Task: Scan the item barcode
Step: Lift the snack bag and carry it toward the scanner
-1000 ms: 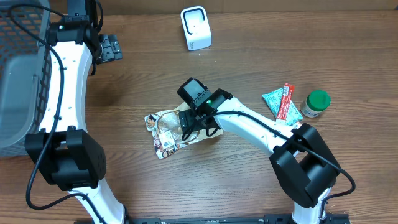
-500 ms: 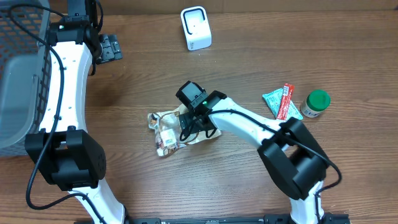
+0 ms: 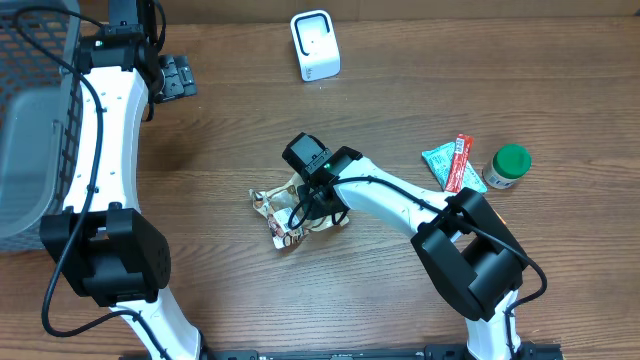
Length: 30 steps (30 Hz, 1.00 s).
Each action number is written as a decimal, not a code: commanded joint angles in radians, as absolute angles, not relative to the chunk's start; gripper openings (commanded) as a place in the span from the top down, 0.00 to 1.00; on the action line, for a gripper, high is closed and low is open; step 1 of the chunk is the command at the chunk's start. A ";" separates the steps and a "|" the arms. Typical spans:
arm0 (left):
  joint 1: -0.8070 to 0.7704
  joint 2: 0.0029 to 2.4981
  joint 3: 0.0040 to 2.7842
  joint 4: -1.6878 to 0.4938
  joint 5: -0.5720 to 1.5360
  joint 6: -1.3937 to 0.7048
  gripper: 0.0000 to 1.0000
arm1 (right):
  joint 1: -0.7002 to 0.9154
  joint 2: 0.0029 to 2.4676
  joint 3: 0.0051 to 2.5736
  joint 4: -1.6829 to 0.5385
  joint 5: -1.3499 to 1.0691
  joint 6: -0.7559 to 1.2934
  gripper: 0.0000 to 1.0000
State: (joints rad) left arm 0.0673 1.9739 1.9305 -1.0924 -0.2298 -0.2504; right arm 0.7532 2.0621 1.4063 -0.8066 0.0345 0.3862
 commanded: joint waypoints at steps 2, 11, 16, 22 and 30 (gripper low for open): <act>0.064 1.975 1.933 -1.092 -0.243 -0.231 0.00 | 0.736 2.096 1.424 -0.820 0.006 0.384 0.94; 0.064 1.975 1.933 -1.091 -0.243 -0.231 0.00 | 0.691 1.900 1.528 -0.884 0.006 0.384 0.96; 0.064 1.975 1.933 -1.092 -0.243 -0.231 0.00 | 0.705 1.730 1.528 -0.861 0.087 0.384 0.96; 0.064 1.975 1.933 -1.091 -0.243 -0.231 0.00 | 0.710 1.618 1.528 -0.850 0.209 0.384 0.96; 0.064 1.974 1.933 -1.091 -0.243 -0.231 0.00 | 0.710 1.614 1.527 -0.816 0.209 0.384 0.96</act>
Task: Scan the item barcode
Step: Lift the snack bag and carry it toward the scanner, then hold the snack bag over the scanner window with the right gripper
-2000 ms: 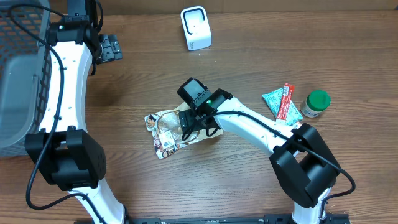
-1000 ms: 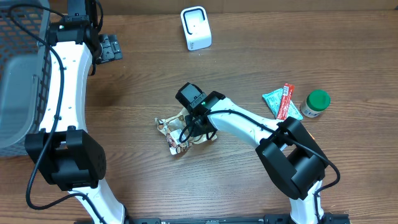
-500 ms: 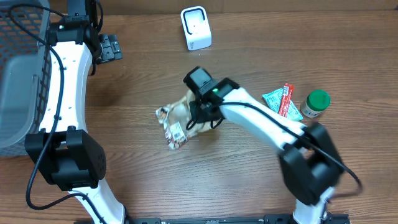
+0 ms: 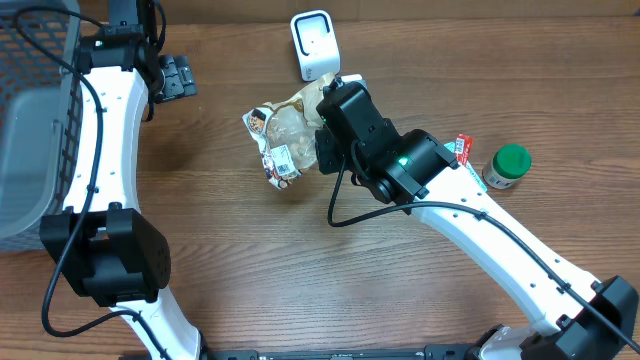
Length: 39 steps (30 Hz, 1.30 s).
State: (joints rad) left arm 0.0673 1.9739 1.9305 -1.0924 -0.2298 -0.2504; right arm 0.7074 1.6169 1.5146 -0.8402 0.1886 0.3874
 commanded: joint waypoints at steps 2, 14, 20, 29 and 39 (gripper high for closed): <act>0.064 1.975 1.933 -1.091 -0.243 -0.231 0.00 | 0.710 1.614 1.527 -0.807 0.209 0.384 0.96; 0.064 1.975 1.933 -1.092 -0.243 -0.231 0.00 | 0.690 1.614 1.635 -0.573 0.284 -0.108 0.97; 0.064 1.975 1.933 -1.092 -0.243 -0.231 0.00 | 0.638 1.643 1.644 -0.197 0.343 -0.354 0.97; 0.064 1.975 1.933 -1.092 -0.243 -0.231 0.00 | 0.572 1.870 1.644 0.177 0.291 -0.716 0.97; 0.064 1.975 1.933 -1.091 -0.243 -0.231 0.00 | 0.511 2.197 1.644 0.694 0.296 -0.742 0.96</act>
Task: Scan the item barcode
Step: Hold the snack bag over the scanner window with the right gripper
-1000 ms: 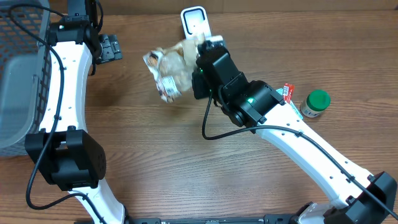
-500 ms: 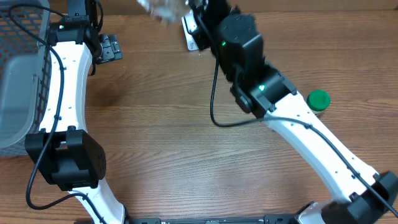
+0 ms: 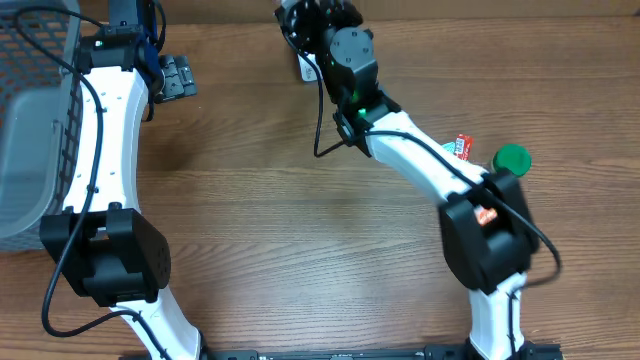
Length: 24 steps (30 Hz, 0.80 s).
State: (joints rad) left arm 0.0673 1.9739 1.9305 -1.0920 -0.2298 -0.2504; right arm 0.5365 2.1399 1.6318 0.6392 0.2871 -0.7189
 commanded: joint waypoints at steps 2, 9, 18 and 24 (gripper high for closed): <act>0.064 1.975 1.933 -1.092 -0.243 -0.231 0.00 | 0.496 2.252 1.645 0.705 0.299 -0.738 0.96; 0.064 1.975 1.933 -1.092 -0.243 -0.231 0.00 | 0.458 2.362 1.645 0.793 0.321 -0.726 0.96; 0.064 1.975 1.933 -1.092 -0.243 -0.231 0.00 | 0.469 2.383 1.645 0.772 0.330 -0.704 0.97; 0.064 1.975 1.933 -1.091 -0.243 -0.231 0.00 | 0.484 2.383 1.644 0.741 0.423 -0.704 0.97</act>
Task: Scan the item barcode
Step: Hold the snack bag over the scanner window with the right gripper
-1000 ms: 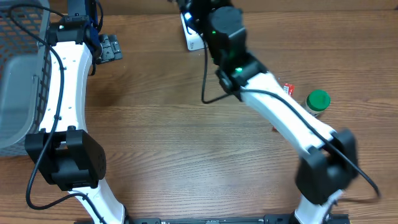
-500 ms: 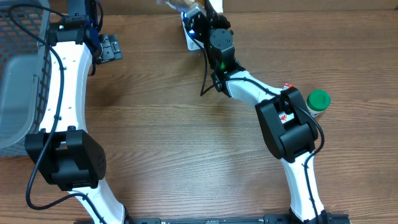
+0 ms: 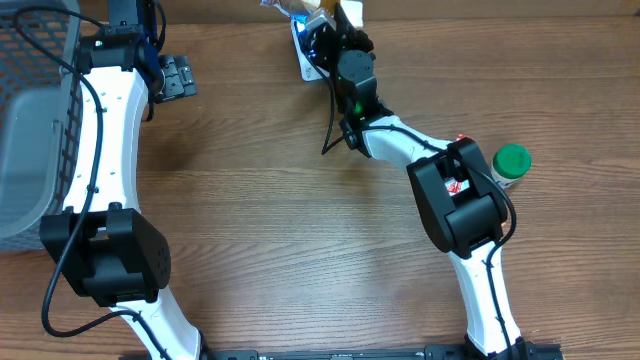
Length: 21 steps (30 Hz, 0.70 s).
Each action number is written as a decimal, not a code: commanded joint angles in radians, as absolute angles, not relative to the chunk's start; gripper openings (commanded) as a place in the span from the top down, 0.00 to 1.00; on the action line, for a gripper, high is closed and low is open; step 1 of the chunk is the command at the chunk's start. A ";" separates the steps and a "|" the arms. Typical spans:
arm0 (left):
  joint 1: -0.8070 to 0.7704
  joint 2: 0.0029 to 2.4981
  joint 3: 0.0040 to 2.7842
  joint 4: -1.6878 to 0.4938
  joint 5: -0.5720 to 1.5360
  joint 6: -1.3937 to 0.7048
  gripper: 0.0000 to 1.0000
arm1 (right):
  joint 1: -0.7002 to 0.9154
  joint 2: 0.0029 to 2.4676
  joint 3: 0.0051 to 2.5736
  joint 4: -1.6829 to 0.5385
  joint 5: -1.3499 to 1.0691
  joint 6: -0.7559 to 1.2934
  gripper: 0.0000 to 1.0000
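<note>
My right gripper [image 3: 318, 22] is stretched to the table's far edge, directly over the white barcode scanner [image 3: 305, 60]. It is shut on the crinkled snack bag [image 3: 292, 8], which sticks out at the top edge of the overhead view and is partly cut off. The arm hides most of the scanner, so only its left side shows. Its barcode face cannot be made out. My left gripper [image 3: 176, 75] rests at the far left of the table, away from the bag, with nothing in it.
A grey wire basket [image 3: 30, 120] fills the left edge. A green-lidded jar [image 3: 512, 162] and a sliver of a red packet [image 3: 460, 140] lie at the right, beside the right arm's base link.
My right gripper has moved a little farther back with the bag. The bag now pokes out at the top edge, and the scanner's left side shows under the arm. The left arm is unchanged.
First my right gripper was down on the snack bag at the table's middle. Then it held the bag lifted, just in front of the scanner. After that it was over the scanner, and now it holds the bag at the far edge above it.
</note>
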State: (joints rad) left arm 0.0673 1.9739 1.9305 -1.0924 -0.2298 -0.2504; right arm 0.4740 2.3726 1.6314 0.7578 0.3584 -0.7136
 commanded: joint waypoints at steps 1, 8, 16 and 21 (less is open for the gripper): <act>0.064 1.975 1.933 -1.092 -0.243 -0.231 0.00 | 0.485 2.383 1.644 0.730 0.437 -0.704 0.97; 0.064 1.975 1.933 -1.091 -0.243 -0.232 0.00 | 0.507 2.383 1.644 0.654 0.472 -0.704 0.96; 0.064 1.974 1.933 -1.091 -0.243 -0.231 0.00 | 0.556 2.383 1.644 0.633 0.504 -0.704 0.97; 0.064 1.975 1.933 -1.091 -0.243 -0.231 0.00 | 0.573 2.383 1.644 0.570 0.533 -0.704 0.96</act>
State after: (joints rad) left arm 0.0673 1.9739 1.9305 -1.0924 -0.2298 -0.2504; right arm 0.5739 2.3726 1.6367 0.5900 0.4957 -0.7078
